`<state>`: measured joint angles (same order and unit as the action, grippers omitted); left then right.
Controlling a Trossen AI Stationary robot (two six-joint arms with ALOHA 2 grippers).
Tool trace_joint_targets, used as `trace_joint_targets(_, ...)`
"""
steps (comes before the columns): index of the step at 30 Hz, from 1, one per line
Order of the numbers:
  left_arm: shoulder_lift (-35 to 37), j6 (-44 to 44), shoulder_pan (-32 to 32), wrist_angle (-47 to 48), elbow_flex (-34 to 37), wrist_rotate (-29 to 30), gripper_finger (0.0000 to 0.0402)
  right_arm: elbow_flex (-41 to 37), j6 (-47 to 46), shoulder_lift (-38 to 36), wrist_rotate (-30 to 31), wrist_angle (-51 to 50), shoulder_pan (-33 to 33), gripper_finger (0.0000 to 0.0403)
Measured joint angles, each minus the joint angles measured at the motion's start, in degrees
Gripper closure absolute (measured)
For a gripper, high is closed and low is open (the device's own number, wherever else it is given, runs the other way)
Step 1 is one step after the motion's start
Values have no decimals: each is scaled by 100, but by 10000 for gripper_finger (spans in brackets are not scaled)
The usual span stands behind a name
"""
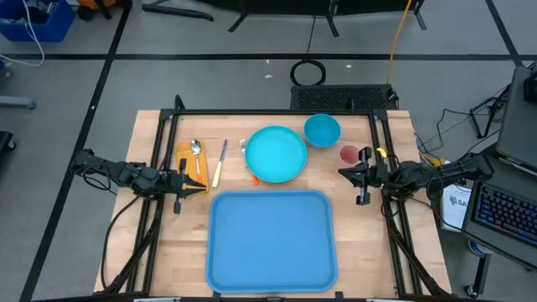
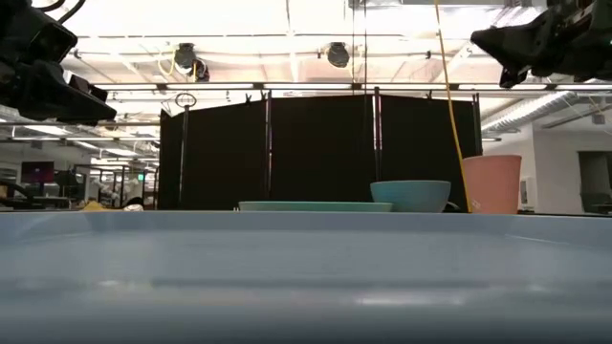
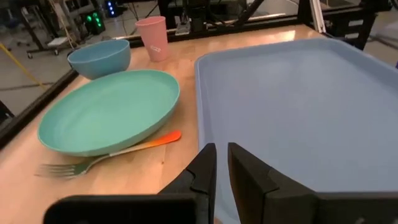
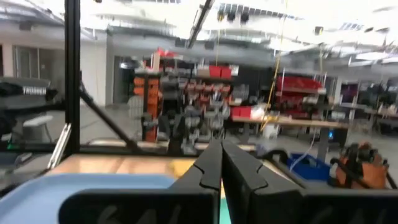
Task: Set up tray
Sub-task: Put the blue plate in the center on the blue tray
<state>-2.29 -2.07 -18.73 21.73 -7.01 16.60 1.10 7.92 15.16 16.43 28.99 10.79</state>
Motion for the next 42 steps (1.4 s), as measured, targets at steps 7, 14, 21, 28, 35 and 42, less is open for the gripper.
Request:
trace_joint_targets(7,-1,-68,1,-750,0,193,355,182,-538,959,-19,74,12,403)
trace_joint_targets(14,-1,-60,1,-1285,0,191,355,758,-648,2444,-21,175,314,373)
trace_joint_targets(21,-1,-20,1,-1620,0,190,355,1907,-237,3818,-17,183,575,293)
trace_joint_targets(28,-1,-45,1,-1962,0,186,355,3168,497,4926,9,-885,616,226)
trace_joint_targets(35,1,361,1,-2495,0,178,355,4129,932,5966,35,-1523,404,209)
trace_joint_targets(42,-1,584,1,-2585,0,138,355,5236,619,7026,1,-3220,101,210)
